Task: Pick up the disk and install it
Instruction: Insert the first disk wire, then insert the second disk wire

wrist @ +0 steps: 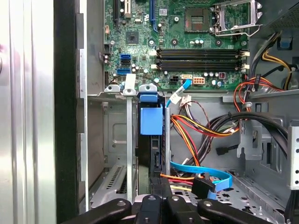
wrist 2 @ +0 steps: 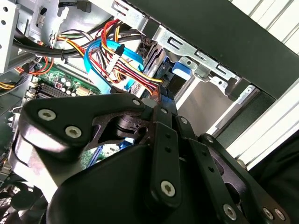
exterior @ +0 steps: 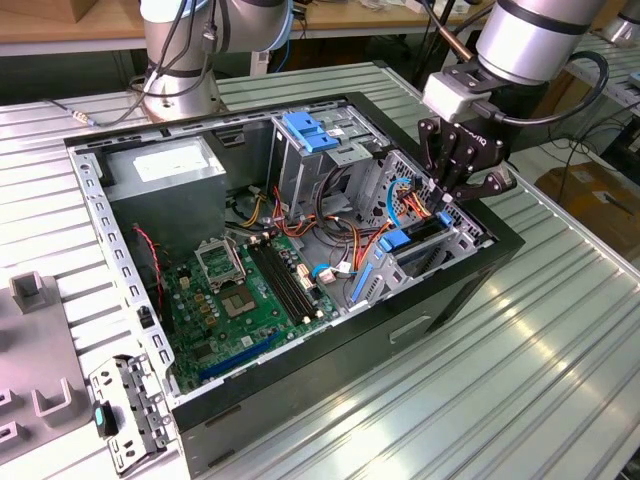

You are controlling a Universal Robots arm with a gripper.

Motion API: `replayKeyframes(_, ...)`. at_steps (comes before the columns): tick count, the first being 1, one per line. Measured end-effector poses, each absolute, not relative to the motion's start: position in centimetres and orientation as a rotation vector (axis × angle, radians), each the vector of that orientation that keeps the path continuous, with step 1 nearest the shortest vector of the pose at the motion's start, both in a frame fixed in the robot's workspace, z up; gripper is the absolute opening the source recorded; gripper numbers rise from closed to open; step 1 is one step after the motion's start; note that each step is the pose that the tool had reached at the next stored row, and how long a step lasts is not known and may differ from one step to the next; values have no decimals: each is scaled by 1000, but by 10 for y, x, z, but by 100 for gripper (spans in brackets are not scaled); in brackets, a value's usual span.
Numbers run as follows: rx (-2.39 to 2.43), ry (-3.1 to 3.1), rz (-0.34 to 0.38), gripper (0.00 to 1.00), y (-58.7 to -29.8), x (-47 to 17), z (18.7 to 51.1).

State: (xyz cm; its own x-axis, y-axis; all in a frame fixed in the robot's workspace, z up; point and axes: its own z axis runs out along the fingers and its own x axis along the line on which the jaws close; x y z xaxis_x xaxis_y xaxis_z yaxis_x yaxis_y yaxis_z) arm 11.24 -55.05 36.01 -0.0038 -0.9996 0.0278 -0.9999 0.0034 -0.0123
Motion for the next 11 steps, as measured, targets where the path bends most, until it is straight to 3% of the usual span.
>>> replayKeyframes(11, 2209, -2217, 45, 11, -550, 112, 361)
